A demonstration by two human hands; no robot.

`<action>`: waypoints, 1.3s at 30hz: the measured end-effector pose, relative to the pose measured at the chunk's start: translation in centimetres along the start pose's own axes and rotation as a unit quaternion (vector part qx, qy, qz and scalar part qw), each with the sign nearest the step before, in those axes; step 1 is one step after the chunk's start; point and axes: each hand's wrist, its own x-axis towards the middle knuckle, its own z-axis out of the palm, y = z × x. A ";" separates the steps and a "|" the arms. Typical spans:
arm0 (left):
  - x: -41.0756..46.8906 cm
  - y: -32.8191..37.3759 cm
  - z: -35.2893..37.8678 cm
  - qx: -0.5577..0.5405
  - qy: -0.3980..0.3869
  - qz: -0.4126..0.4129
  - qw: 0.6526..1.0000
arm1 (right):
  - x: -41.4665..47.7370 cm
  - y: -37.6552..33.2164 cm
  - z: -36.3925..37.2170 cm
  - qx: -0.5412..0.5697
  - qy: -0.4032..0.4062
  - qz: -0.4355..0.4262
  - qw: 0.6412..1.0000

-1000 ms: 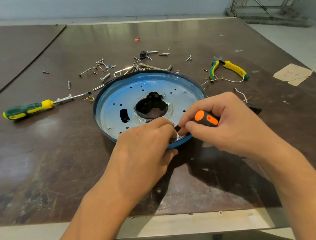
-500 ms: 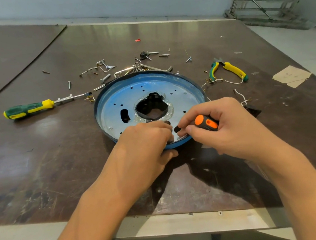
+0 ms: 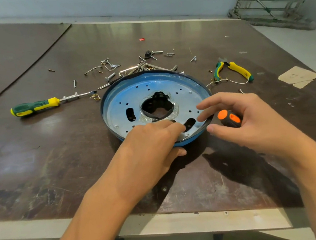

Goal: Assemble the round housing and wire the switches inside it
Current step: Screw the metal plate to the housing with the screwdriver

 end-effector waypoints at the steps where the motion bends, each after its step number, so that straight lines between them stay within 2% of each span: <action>1: -0.1 0.1 0.0 -0.003 0.002 0.003 1.000 | 0.0 0.0 0.1 -0.026 0.006 0.000 1.000; 4: -0.2 0.3 0.0 0.010 0.001 0.015 1.000 | 0.2 -0.3 0.7 -0.072 0.037 -0.005 0.997; 8: -0.1 0.2 0.2 0.023 0.012 0.017 1.000 | 0.0 0.4 0.0 -0.026 0.036 0.032 0.998; 11: -0.1 0.4 0.4 0.026 0.019 0.010 0.999 | 0.3 0.4 0.4 -0.058 0.014 0.003 0.998; 15: 0.0 0.4 0.5 0.014 0.022 -0.001 1.000 | 0.5 0.5 1.0 -0.037 -0.054 -0.013 0.998; 20: 0.0 0.2 0.4 0.011 0.015 -0.002 1.000 | 0.5 0.2 1.5 -0.015 -0.063 -0.022 0.998; 25: 0.1 0.1 0.6 0.003 0.018 -0.007 1.000 | 0.8 0.3 2.1 -0.057 -0.074 -0.042 0.995; 31: 0.1 -0.1 0.7 0.001 0.024 -0.019 1.000 | 0.9 0.5 2.4 -0.099 -0.045 -0.060 0.992; 39: 0.0 -0.2 0.7 -0.005 0.027 -0.013 1.000 | 0.9 0.5 2.5 -0.095 -0.031 -0.065 0.993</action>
